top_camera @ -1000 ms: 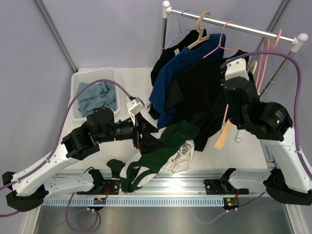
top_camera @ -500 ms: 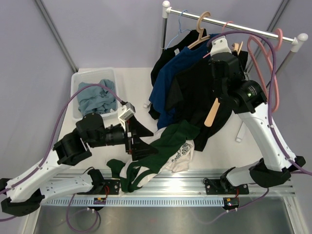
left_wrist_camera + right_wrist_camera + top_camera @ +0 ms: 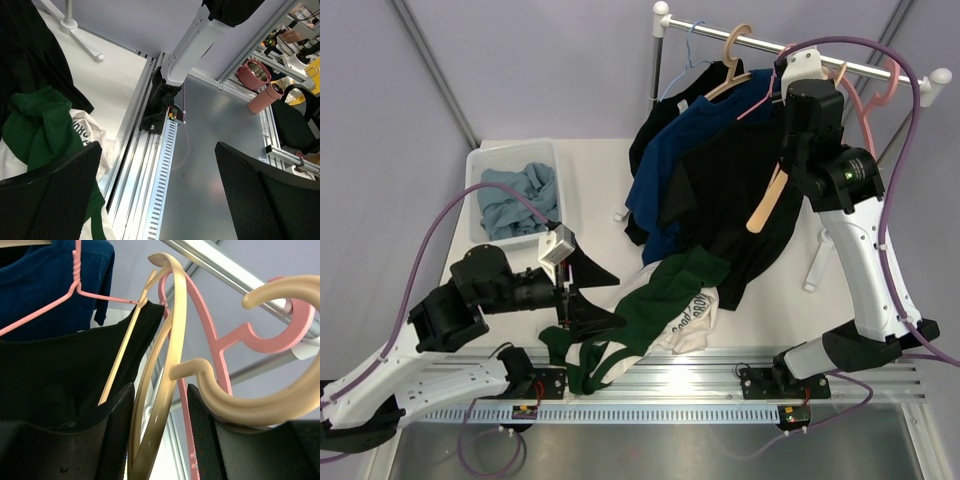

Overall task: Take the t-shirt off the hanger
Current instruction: Place the hanger at the clothesline.

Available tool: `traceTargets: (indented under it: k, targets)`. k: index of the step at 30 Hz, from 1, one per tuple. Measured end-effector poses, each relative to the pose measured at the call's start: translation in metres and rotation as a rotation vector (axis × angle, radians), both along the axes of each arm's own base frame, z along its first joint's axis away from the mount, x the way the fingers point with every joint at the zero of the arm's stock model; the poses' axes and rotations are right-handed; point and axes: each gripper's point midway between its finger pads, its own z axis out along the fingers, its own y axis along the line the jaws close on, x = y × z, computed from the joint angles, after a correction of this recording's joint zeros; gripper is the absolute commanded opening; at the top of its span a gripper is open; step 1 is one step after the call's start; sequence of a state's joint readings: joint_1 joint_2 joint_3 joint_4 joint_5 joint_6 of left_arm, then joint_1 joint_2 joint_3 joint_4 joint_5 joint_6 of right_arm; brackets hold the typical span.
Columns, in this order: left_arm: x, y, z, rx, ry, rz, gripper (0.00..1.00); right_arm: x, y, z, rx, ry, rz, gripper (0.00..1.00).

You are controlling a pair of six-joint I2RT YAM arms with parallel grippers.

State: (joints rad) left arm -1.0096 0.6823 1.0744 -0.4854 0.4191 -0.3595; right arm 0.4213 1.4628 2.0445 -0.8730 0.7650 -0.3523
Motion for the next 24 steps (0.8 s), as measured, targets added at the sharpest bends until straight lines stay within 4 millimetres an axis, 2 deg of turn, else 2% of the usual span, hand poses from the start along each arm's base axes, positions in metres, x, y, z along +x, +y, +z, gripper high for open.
traceTargets:
  k: [6, 14, 20, 24]
  targets:
    - [0.001, 0.0, -0.007, 0.024, -0.008, -0.002, 0.98, 0.018, -0.016, -0.008, 0.016, 0.018, -0.034, 0.0]
    - [0.001, 0.003, -0.02, 0.058, -0.022, -0.005, 0.99, 0.049, -0.013, -0.009, 0.044, 0.019, -0.026, 0.0]
    - [0.001, 0.003, -0.025, 0.071, -0.014, -0.005, 0.98, 0.065, -0.036, -0.008, 0.098, 0.004, -0.054, 0.0]
    - [0.002, 0.001, -0.027, 0.077, -0.009, -0.006, 0.98, 0.069, -0.05, -0.011, 0.123, 0.005, -0.071, 0.0]
